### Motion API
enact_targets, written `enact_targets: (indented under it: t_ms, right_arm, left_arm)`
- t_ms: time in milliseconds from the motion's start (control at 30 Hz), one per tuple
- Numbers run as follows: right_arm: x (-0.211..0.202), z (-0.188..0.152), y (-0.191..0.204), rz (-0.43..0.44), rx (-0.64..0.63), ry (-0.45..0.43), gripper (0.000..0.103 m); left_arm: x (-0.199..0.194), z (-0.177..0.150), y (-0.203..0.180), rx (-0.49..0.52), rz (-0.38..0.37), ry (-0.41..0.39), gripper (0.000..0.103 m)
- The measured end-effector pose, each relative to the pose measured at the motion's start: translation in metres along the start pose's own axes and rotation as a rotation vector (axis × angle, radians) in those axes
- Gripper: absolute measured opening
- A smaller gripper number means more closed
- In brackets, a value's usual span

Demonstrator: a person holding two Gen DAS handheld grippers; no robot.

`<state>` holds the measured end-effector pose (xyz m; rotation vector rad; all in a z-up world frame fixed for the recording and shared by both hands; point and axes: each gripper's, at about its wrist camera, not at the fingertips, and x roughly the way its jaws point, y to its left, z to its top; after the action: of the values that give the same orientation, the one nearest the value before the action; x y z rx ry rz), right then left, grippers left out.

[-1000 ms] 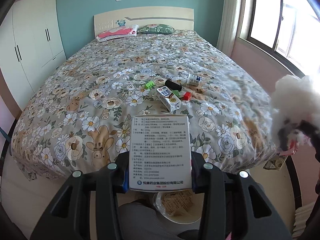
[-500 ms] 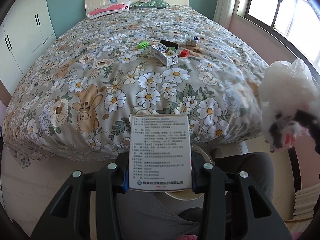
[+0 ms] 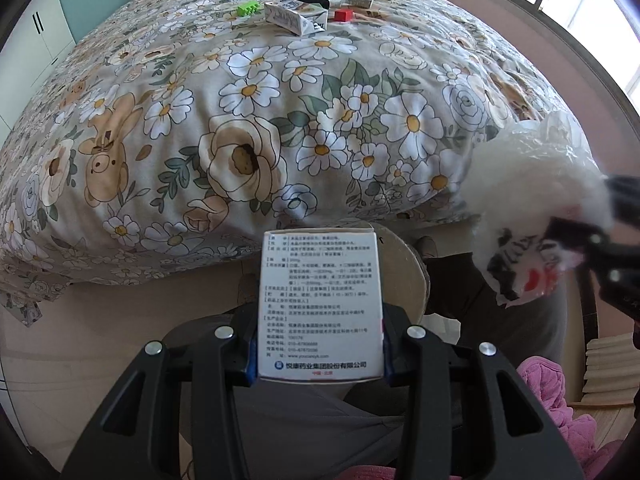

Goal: Collect trash
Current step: 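Carry the medicine box and plastic bag with both tools over the wastebasket, then open the left tool over the wastebasket while the right tool releases the bag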

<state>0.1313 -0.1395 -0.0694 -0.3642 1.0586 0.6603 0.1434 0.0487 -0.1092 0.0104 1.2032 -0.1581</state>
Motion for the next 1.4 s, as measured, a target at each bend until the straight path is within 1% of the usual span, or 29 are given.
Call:
enact_targets:
  t_ms: [433,700,900,1067,1133,1400]
  right_arm:
    - [0.098,-0.035,-0.016,0.075,0.089,0.183,0.021]
    - [0.154,-0.053,-0.024,0.114,0.138,0.28,0.022]
    - [0.191,-0.056,-0.026,0.126,0.171,0.317,0.022]
    - [0.221,-0.06,-0.03,0.105,0.181,0.337,0.022]
    - [0.232,-0.064,-0.031,0.092,0.182,0.349,0.022]
    - [0.273,-0.068,-0.022,0.037,0.148,0.388,0.022]
  left_arm:
    - [0.092,-0.012,-0.014,0.036,-0.005,0.175,0.045]
    - [0.145,-0.018,-0.016,0.016,-0.043,0.276,0.045]
    - [0.179,-0.019,-0.016,0.002,-0.078,0.315,0.045]
    - [0.207,-0.017,-0.014,-0.022,-0.073,0.335,0.045]
    - [0.216,-0.016,-0.014,-0.016,-0.073,0.342,0.045]
    - [0.249,-0.018,-0.017,-0.017,-0.06,0.383,0.045]
